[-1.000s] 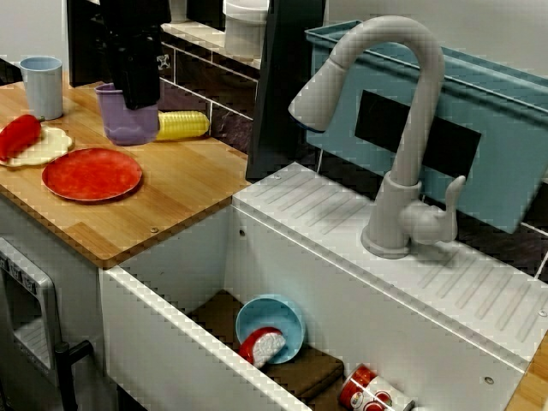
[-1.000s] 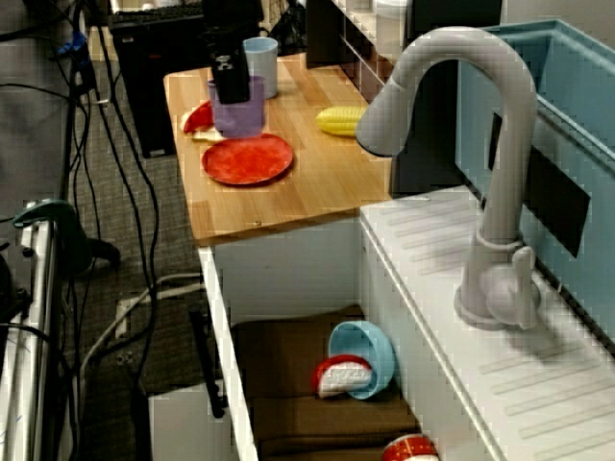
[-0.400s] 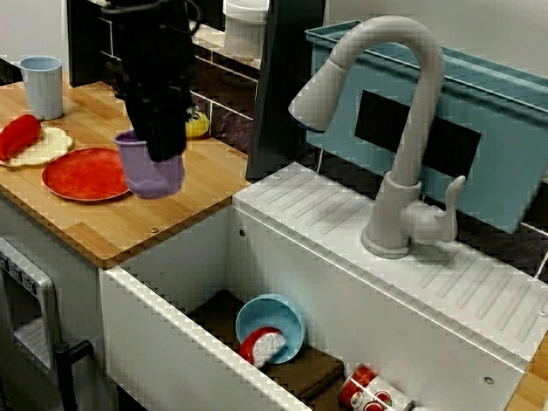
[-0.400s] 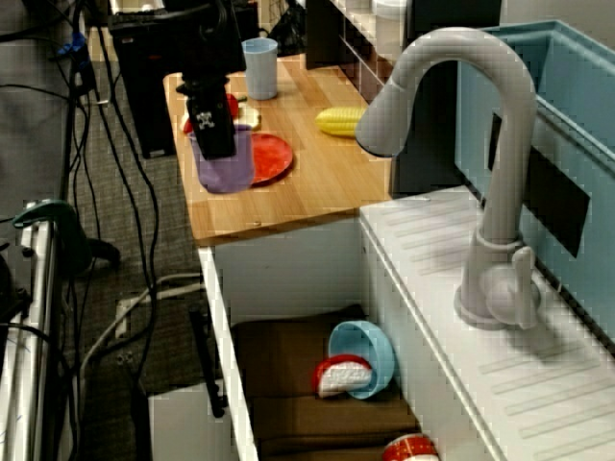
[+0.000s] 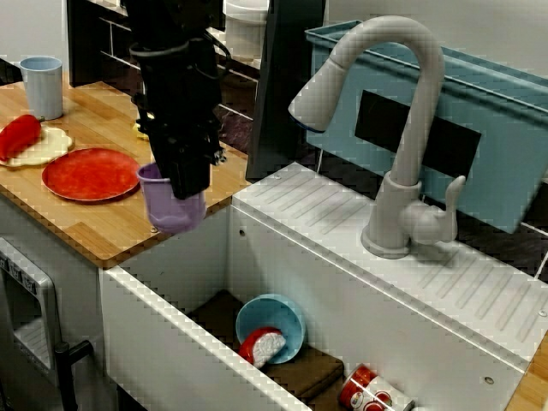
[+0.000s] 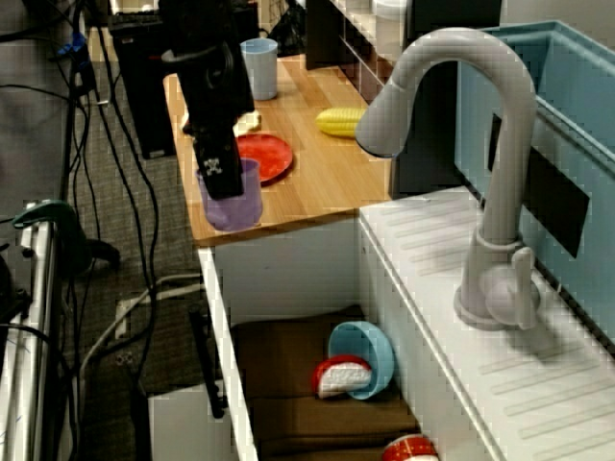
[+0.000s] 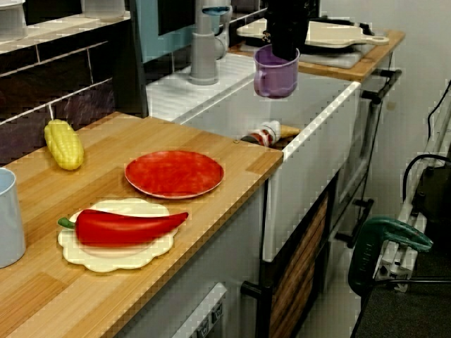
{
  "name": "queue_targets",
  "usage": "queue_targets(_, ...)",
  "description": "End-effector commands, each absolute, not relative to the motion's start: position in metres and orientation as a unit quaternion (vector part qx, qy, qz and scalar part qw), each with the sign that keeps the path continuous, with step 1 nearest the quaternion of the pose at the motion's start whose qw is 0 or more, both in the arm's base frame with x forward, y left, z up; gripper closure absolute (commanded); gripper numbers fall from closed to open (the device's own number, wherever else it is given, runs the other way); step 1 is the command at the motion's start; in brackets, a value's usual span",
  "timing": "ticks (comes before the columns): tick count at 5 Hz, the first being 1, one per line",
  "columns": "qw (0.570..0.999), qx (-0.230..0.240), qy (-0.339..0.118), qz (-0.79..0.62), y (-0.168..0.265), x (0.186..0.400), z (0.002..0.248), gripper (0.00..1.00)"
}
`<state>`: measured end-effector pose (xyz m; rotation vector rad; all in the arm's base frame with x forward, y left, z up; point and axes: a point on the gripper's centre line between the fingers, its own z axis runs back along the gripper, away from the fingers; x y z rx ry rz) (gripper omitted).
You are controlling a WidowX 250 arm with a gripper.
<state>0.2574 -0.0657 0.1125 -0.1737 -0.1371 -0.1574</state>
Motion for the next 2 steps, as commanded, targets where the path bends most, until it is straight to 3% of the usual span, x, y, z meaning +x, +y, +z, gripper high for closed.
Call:
queue_targets(1, 0.992, -0.079, -0.074, -0.067, -0.0813, 0.2622, 0.1078, 0.0)
queue_targets(2, 0.993, -0.069, -0.071, -0.058, -0.0719, 0.2641, 0.1056, 0.0)
